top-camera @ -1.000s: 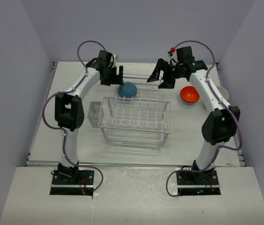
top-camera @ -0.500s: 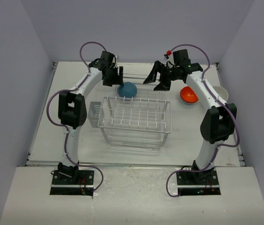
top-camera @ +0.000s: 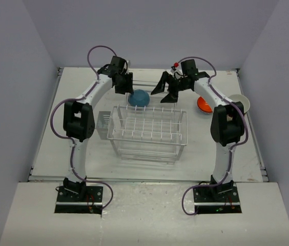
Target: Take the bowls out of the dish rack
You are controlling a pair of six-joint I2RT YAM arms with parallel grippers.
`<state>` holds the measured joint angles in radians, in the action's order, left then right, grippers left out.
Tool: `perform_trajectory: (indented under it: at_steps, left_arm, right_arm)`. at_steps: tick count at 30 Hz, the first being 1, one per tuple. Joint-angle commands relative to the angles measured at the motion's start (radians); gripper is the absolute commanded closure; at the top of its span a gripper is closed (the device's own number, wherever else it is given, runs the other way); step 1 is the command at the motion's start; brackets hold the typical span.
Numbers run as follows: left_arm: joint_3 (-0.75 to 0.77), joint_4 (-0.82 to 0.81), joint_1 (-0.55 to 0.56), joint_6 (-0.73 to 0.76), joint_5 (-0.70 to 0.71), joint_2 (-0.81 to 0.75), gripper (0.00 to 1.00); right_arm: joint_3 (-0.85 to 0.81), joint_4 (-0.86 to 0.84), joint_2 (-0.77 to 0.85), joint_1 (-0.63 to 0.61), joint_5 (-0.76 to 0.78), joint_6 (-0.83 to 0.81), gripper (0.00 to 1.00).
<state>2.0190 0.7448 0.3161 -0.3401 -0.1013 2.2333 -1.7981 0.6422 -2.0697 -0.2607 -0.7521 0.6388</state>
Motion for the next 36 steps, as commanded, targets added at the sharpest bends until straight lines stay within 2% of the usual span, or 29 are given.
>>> perform_trajectory:
  at_steps: [1,3,11,16,23,36]
  left_arm:
    - [-0.037,0.068,-0.012,0.021,0.078,-0.008,0.5]
    - [-0.04,0.065,-0.014,0.021,0.072,-0.009,0.51]
    - [-0.057,0.056,-0.014,0.021,0.066,-0.014,0.55]
    - [-0.078,0.045,-0.014,0.018,0.06,-0.024,0.57]
    - [-0.111,0.034,-0.018,0.027,0.061,-0.04,0.58]
    - [-0.126,0.031,-0.034,0.036,0.058,-0.054,0.62]
  right_arm:
    - [-0.058,-0.065,-0.035,-0.005,-0.078,0.027,0.16]
    - [-0.07,-0.072,-0.061,-0.009,-0.101,0.032,0.16]
    - [-0.118,-0.094,-0.119,-0.061,-0.015,0.038,0.1]
    - [-0.029,-0.208,-0.087,-0.083,0.033,0.099,0.08]
    - [-0.007,-0.214,-0.089,-0.091,0.098,0.125,0.08]
    - [0.062,-0.32,-0.069,-0.103,0.119,0.142,0.04]
